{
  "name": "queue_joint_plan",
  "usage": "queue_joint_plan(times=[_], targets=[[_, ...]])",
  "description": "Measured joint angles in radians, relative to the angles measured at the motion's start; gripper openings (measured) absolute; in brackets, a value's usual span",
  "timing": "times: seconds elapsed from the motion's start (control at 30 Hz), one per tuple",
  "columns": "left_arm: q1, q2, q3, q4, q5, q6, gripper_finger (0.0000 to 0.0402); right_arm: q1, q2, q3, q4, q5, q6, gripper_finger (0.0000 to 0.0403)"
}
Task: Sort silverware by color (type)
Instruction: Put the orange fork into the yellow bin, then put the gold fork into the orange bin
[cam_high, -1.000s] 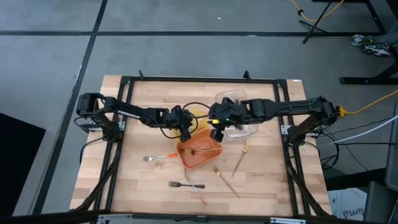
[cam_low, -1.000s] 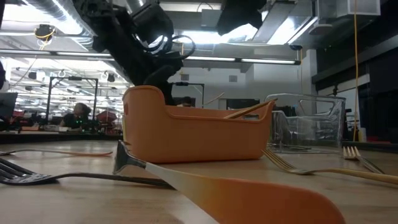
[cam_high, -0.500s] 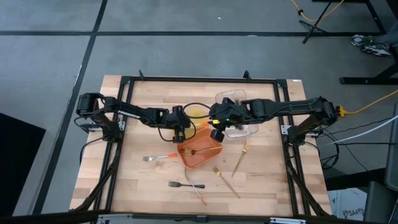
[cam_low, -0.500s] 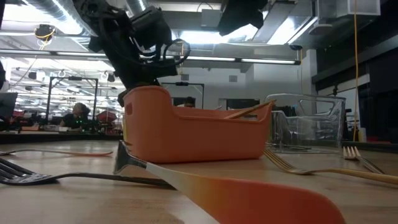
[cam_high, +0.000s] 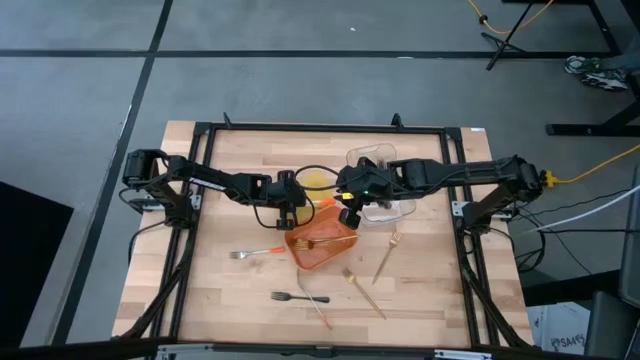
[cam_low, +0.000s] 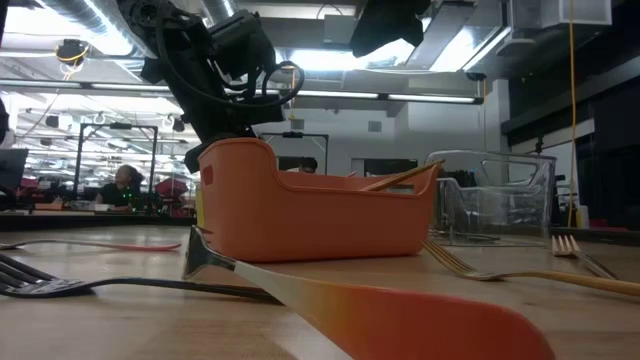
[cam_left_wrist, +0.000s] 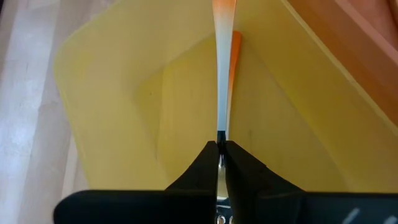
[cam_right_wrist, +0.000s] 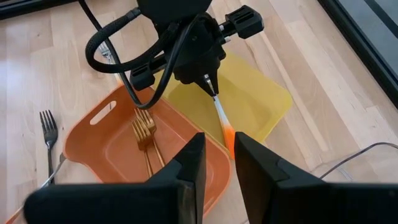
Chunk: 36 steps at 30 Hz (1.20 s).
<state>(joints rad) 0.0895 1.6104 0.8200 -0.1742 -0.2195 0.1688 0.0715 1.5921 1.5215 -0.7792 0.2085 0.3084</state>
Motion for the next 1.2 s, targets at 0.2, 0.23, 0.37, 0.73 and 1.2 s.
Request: queue_joint_plan(times=[0.2,0.23,0.37,0.73,1.2], targets=[[0.000,0.000,0.000,0.001,0.000,-0.001,0.0023,0.000,0.000,0.000,0.000,0.000,0.000,0.0074],[0.000,0.000,0.000,0.001,0.000,-0.001,0.0028,0.000,0.000,0.000,0.000,0.000,0.000,0.0074],[0.000,0.000,0.000,0.003,0.000,-0.002,0.0053,0.000,0.000,0.000,0.000,0.000,0.000,0.0074],[0.000,0.000,0.000,0.003,0.000,-0.002,0.0077,0.000,-0.001,0.000,0.000,-0.001,0.000,0.0074],[-0.001,-0.009,0.004,0.002,0.000,-0.002,0.0077,0.000,-0.001,0.001,-0.004,-0.001,0.000,0.0074]])
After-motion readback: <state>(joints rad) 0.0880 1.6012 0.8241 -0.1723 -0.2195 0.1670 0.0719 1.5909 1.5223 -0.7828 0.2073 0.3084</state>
